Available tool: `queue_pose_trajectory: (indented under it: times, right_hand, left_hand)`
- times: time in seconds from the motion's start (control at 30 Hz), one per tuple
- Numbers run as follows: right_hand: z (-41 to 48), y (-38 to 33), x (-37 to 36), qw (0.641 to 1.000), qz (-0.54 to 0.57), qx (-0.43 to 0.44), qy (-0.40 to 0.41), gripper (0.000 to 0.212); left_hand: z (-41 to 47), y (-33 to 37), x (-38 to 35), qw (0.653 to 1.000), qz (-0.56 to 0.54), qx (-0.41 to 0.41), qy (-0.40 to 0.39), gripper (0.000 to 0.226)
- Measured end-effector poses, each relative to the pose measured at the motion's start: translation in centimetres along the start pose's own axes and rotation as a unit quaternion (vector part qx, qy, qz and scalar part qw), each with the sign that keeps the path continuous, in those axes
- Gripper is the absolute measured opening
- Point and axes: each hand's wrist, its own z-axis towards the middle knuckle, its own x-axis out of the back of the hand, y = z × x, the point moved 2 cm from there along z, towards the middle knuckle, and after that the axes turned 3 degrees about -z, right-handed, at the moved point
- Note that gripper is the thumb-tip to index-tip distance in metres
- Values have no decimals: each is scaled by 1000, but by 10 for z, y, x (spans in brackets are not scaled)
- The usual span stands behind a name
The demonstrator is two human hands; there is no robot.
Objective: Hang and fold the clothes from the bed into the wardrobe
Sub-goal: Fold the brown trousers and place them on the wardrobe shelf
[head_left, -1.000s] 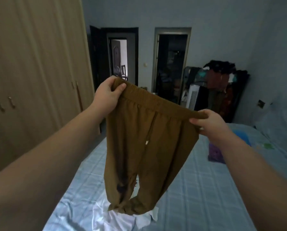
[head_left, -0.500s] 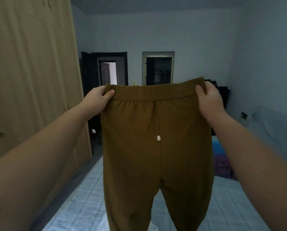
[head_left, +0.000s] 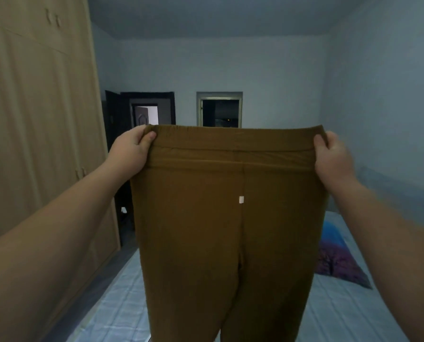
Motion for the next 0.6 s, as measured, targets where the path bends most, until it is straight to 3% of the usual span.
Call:
queue_pose_trajectory:
  times: [0.27,0.47,0.6]
  right_hand:
    - [-8,33,10,999,-38,-21,-21,24]
    - [-14,11,-23,987,102,-46,-118,17]
    - [-10,12,-28,951,210,-120,-194,14]
  left_hand:
    - [3,-19,-11,998,2,56,-22,21]
    - [5,6,-33,988,-86,67,-111,25]
    - [7,3,-34,984,-90,79,-131,23]
